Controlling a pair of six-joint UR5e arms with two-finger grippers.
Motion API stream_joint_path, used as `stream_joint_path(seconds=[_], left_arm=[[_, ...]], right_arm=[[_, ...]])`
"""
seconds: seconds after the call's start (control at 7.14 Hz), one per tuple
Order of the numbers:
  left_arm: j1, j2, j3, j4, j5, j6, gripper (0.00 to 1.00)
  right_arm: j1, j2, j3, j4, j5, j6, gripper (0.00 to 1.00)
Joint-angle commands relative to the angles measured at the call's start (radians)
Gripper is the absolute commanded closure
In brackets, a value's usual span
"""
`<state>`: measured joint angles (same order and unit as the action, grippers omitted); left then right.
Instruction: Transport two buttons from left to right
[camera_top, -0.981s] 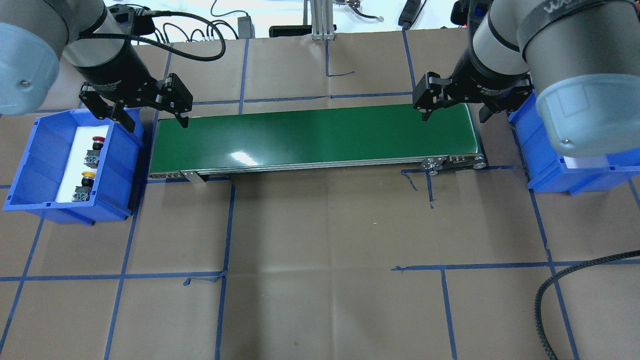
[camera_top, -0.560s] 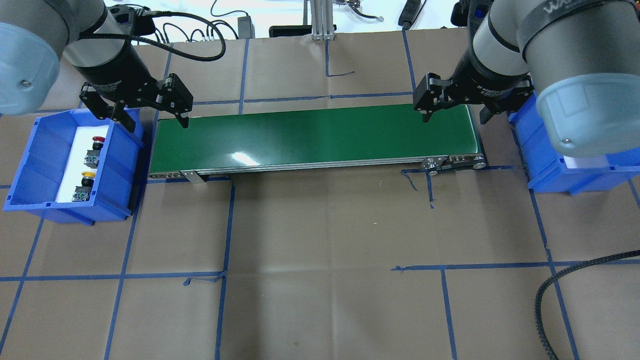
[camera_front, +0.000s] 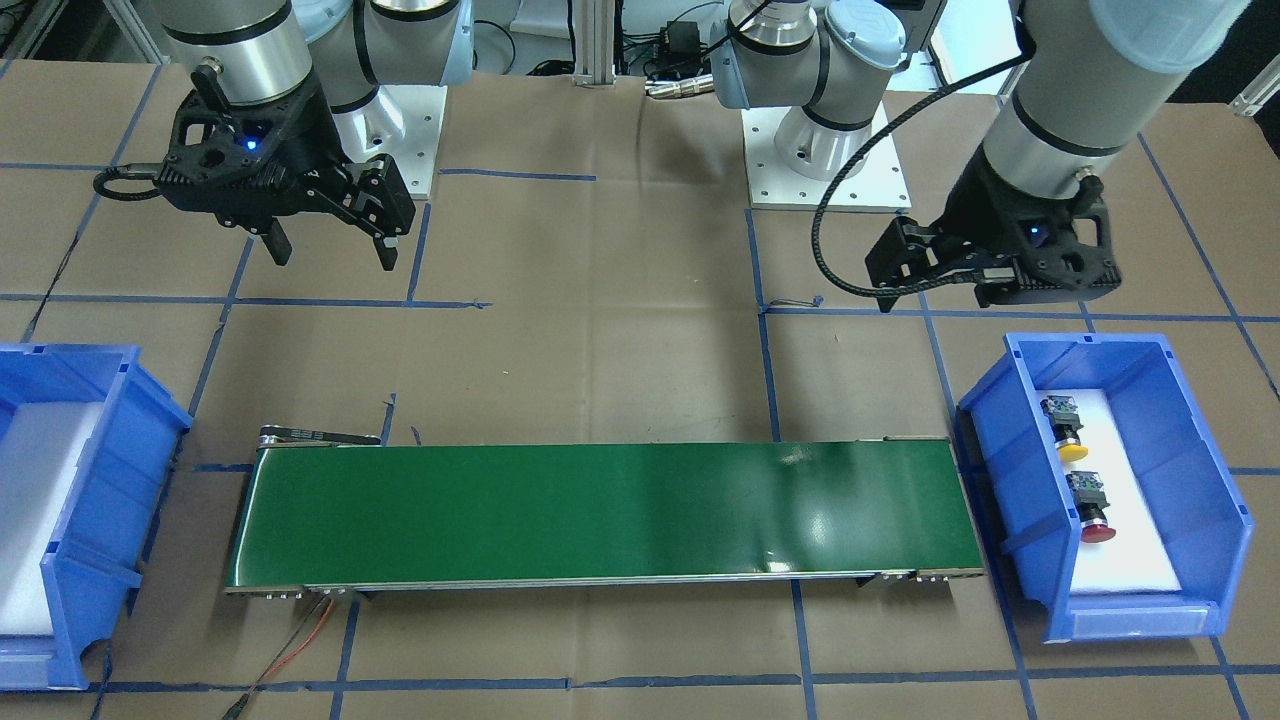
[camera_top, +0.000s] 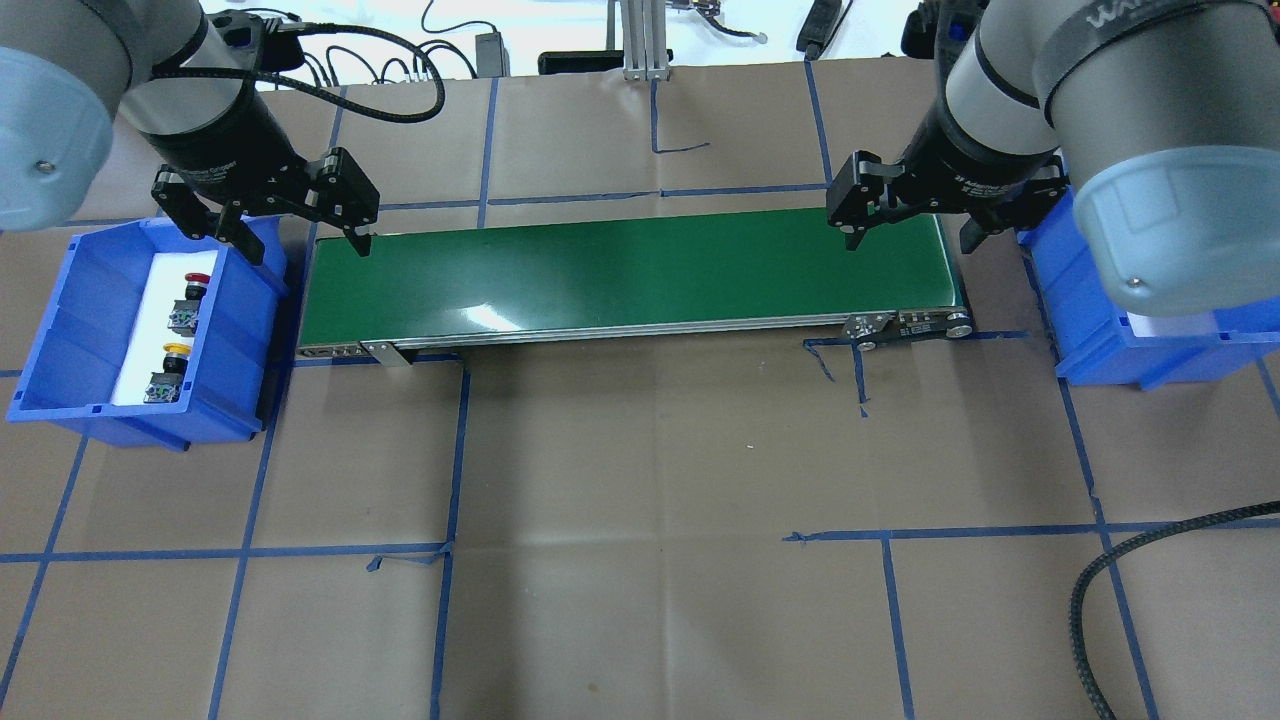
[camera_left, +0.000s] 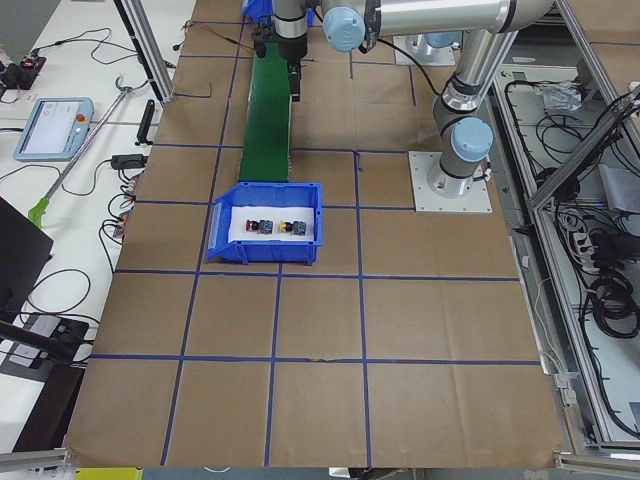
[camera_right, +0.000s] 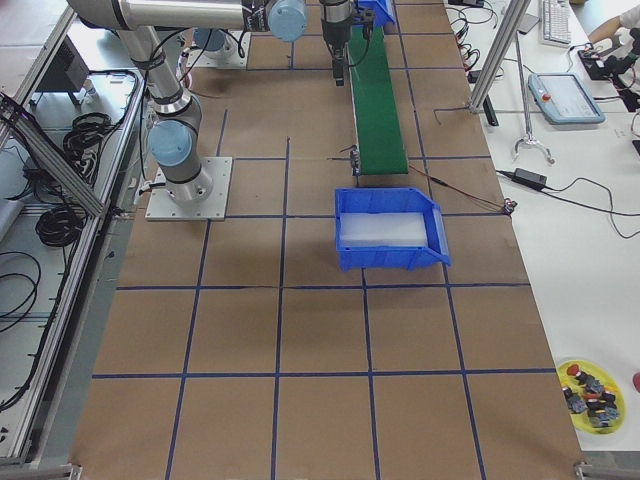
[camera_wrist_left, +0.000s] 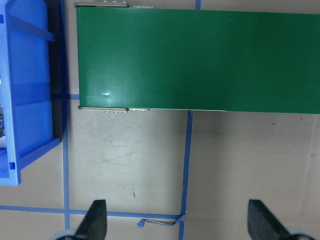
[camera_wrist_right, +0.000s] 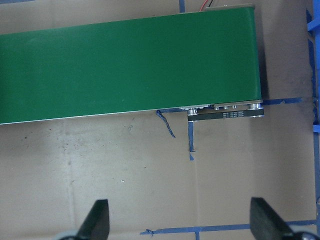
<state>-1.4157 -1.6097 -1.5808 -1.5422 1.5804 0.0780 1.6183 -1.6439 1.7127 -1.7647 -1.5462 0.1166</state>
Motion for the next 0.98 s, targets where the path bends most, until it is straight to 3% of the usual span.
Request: stream_joint_path(seconds=[0.0, 0.56, 0.84], left_arm=[[0.169, 0.001, 0.002, 0.004, 0.000, 0.125, 0.01], [0.535, -0.056, -0.034, 0.013, -0.008, 0.514, 0.01], [0.557, -0.078, -0.076, 0.083, -0.011, 0.568, 0.01]], right_arm=[[0.000, 0.000, -0.004, 0.013, -0.002, 0.000, 0.00], [0.000, 0.001, -0.004, 0.045, 0.000, 0.000, 0.00], [0.000, 0.001, -0.002, 0.045, 0.000, 0.000, 0.00]])
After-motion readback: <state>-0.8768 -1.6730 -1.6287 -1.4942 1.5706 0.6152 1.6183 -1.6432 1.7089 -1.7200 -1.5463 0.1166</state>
